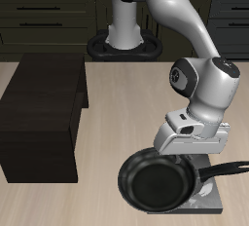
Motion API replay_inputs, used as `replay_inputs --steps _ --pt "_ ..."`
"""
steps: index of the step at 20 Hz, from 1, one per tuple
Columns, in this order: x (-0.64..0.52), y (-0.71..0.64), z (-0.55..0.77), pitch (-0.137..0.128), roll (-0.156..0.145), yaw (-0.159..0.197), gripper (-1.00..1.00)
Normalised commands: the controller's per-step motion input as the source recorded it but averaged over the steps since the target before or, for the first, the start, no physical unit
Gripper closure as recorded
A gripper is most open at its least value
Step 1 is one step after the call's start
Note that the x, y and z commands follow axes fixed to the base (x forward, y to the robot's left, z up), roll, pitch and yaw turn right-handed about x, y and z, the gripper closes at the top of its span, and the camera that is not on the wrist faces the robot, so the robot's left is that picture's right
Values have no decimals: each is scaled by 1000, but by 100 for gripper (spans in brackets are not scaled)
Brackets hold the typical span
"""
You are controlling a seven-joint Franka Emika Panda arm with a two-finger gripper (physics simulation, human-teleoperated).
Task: Place the frypan on the flat stove
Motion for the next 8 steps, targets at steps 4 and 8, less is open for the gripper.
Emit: replay_inputs --steps 4,8 --pt "-47 -30 -121 29 3 2 -100" --pt "-171 83 64 2 34 -8 -100"
